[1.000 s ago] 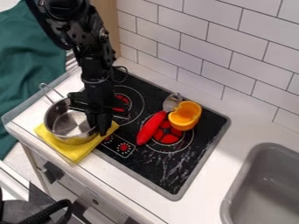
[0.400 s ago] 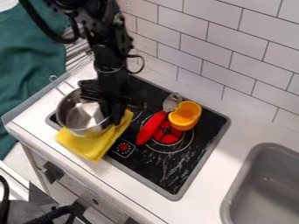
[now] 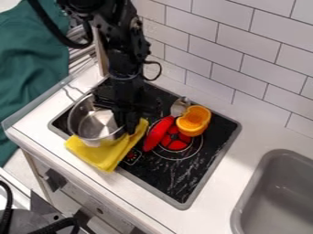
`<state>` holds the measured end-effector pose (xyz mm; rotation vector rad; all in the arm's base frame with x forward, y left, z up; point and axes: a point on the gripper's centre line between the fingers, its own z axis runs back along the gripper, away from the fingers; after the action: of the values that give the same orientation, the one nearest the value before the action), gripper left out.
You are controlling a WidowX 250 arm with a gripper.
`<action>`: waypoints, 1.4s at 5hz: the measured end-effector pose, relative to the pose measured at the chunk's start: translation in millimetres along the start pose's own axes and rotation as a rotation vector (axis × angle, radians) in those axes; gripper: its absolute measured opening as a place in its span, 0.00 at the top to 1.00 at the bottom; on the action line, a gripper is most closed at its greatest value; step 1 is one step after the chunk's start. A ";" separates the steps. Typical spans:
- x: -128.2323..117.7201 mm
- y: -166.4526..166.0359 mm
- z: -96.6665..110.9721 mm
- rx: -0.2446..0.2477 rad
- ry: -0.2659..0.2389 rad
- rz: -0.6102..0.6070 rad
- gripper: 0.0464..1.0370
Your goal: Silver pot removed from yellow cloth
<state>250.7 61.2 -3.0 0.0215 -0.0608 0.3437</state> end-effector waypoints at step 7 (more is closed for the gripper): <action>2.8 -7.1 1.0 -0.006 -0.004 -0.050 0.03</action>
<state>255.7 55.5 -1.9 0.0174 -0.0654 0.2931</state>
